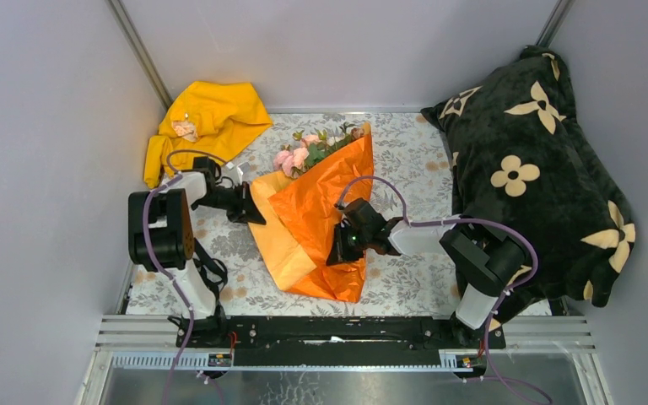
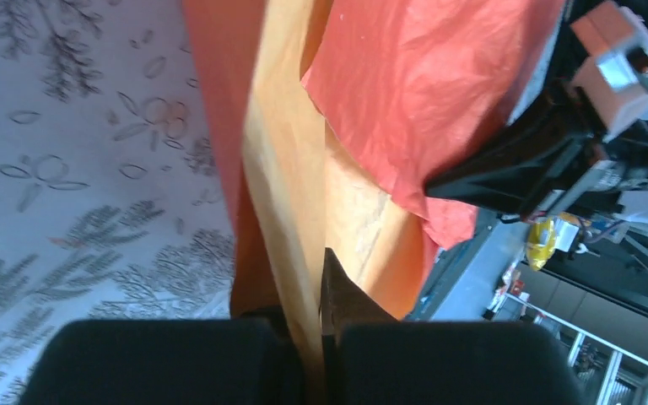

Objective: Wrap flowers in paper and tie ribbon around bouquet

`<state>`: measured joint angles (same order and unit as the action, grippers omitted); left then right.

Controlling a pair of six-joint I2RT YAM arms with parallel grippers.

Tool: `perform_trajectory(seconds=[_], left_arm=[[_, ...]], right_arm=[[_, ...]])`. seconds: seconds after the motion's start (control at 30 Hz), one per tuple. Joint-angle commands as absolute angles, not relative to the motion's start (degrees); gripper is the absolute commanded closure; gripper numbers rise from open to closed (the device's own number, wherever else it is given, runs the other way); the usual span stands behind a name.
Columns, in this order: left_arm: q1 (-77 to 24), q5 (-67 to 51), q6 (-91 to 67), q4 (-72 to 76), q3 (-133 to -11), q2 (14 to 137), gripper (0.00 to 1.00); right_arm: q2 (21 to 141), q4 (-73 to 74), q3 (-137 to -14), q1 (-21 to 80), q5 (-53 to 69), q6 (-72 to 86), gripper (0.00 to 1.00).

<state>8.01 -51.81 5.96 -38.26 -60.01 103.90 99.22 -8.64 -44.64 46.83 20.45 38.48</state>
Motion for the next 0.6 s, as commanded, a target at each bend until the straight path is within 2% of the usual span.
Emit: perform_trajectory(seconds=[0.0, 0.27, 0.47, 0.57], left_arm=[[6.85, -57.3, 11.42, -46.21, -62.57, 99.42, 0.98], [-6.2, -60.29, 6.67, -45.98, -71.62, 94.68, 1.0], [-18.4, -56.12, -4.82, -32.5, -76.47, 98.95, 1.0], [-21.39, -52.38, -8.3, -26.01, -78.89, 103.06, 1.0]], right_arm=[[101.68, -7.26, -45.67, 47.04, 16.53, 38.87, 1.0], [103.04, -11.49, -44.06, 47.0, 14.68, 43.69, 1.0], [103.91, -15.3, -43.2, 47.02, 14.59, 47.35, 1.0], [102.87, -19.12, -41.04, 47.01, 14.58, 50.08, 1.0]])
